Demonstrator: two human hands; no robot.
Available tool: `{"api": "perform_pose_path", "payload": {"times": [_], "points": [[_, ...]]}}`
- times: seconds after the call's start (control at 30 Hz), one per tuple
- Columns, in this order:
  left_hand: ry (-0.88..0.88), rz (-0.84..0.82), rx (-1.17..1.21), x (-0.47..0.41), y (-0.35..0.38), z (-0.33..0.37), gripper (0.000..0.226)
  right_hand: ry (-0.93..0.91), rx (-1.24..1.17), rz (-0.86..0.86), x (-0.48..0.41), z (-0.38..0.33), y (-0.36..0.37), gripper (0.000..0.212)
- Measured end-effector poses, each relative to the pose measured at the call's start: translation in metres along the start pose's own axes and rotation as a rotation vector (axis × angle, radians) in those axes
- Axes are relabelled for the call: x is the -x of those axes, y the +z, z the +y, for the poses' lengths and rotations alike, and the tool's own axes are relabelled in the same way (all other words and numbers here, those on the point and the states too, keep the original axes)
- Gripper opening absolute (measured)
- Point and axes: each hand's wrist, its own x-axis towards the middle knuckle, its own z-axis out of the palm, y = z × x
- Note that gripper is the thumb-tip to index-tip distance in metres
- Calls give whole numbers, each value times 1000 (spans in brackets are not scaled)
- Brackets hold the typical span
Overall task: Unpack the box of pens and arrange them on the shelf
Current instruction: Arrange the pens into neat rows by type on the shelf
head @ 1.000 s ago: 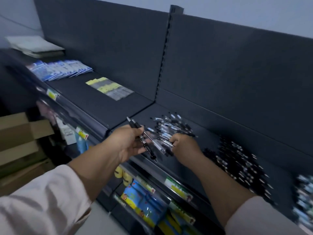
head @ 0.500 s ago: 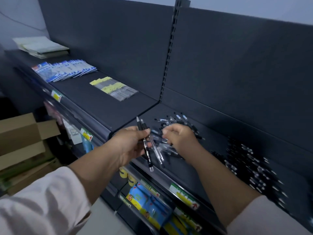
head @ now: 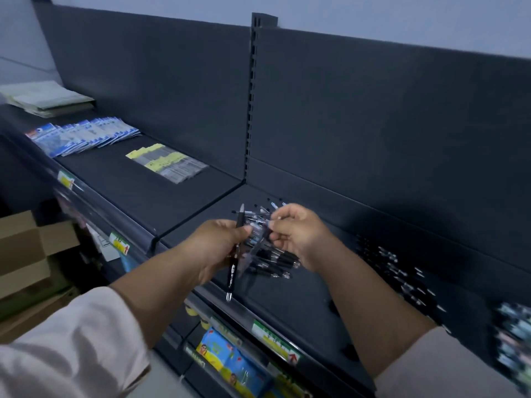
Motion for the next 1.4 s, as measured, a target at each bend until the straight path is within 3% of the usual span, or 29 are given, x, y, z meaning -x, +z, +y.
{"api": "perform_pose_path", "payload": {"times": [0.13, 0.27, 0.37, 0.5, 0.6, 0.73, 0.93, 1.17, 1.4], "points": [[-29, 155, 102, -4, -17, 2, 34, 76, -129, 242, -15, 9, -17, 20], [-42, 101, 84, 0, -19, 0, 27, 108, -35, 218, -21, 30, -14, 20], [-14, 94, -78, -1, -13, -6, 30, 79, 159, 209, -18, 41, -18, 20], [96, 81, -505, -6, 4, -9, 34, -24, 335, 143, -6, 33, -32, 36], [248, 9, -833, -13, 26, -11, 24, -178, 429, 125, 10, 21, -51, 35], [507, -149, -1166, -19, 71, -14, 21, -273, 786, 64, 38, 14, -90, 35], [716, -296, -1294, -26, 142, -25, 14, -169, 1027, 86, 74, 23, -148, 21], [761, -274, -1522, -36, 174, -47, 21, -42, 1119, 190, 103, 54, -202, 8], [733, -208, -1569, -36, 168, -51, 35, -120, 1218, 163, 94, 56, -188, 31]]}}
